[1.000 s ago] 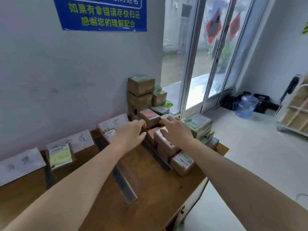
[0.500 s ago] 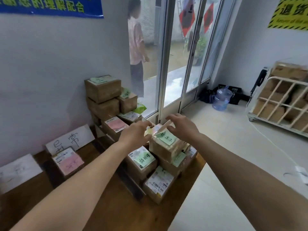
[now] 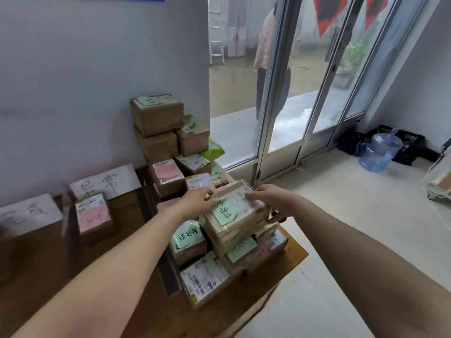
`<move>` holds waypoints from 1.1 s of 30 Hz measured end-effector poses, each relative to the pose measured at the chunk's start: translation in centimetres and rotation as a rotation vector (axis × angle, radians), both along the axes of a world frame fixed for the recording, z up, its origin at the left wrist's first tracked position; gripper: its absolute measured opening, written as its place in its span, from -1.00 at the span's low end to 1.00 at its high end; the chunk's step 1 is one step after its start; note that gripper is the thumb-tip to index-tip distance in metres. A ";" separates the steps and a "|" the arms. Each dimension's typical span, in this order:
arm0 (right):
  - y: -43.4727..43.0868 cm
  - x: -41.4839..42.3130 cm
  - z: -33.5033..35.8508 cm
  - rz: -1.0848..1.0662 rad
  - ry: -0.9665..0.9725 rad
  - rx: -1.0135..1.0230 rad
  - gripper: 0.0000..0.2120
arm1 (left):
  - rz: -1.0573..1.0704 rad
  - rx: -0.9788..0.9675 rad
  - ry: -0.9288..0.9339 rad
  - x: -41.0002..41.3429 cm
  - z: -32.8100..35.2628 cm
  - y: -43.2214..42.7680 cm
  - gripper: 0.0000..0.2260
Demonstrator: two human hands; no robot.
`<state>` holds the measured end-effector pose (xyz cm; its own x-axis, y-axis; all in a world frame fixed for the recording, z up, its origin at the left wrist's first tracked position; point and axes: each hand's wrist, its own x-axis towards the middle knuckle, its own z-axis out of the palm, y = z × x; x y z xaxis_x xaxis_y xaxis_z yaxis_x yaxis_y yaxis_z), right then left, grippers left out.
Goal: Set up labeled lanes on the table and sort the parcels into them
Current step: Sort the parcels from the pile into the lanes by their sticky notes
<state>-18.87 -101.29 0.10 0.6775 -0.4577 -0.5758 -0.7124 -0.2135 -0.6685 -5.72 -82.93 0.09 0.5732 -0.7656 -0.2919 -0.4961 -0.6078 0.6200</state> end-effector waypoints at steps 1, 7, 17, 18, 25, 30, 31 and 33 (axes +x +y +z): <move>-0.2 0.0 -0.2 -0.003 0.001 0.077 -0.52 | 0.017 0.000 0.019 -0.3 0.0 0.0 -0.68; -0.7 0.7 0.1 -0.013 -0.006 0.206 -0.62 | 0.112 -0.078 0.045 -1.3 0.9 -0.4 -0.77; 0.9 4.5 2.6 -0.452 -0.631 0.458 -0.89 | 0.478 -0.351 0.105 0.3 2.4 -0.5 -0.83; 1.1 5.1 2.4 -0.462 -0.646 0.470 -0.90 | 0.484 -0.355 0.086 0.4 2.3 -0.6 -0.85; 2.2 7.5 2.1 -0.332 -0.570 0.492 -0.42 | 0.555 -0.439 0.071 1.0 2.0 -0.2 -0.94; 2.5 8.7 0.5 -0.325 -0.560 0.494 -0.29 | 0.537 -0.498 0.150 2.0 2.3 0.2 -0.92; 2.7 8.7 0.5 -0.306 -0.546 0.508 -0.38 | 0.537 -0.495 0.179 2.3 2.4 0.2 -0.91; 2.8 8.7 0.3 -0.271 -0.522 0.534 -0.54 | 0.548 -0.472 0.282 3.0 2.2 0.3 -0.82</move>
<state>-10.15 -98.46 0.42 0.8248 -0.3968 -0.4027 -0.2603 0.3658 -0.8935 -2.68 -82.67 2.27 0.8582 -0.4741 -0.1969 0.0143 -0.3612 0.9324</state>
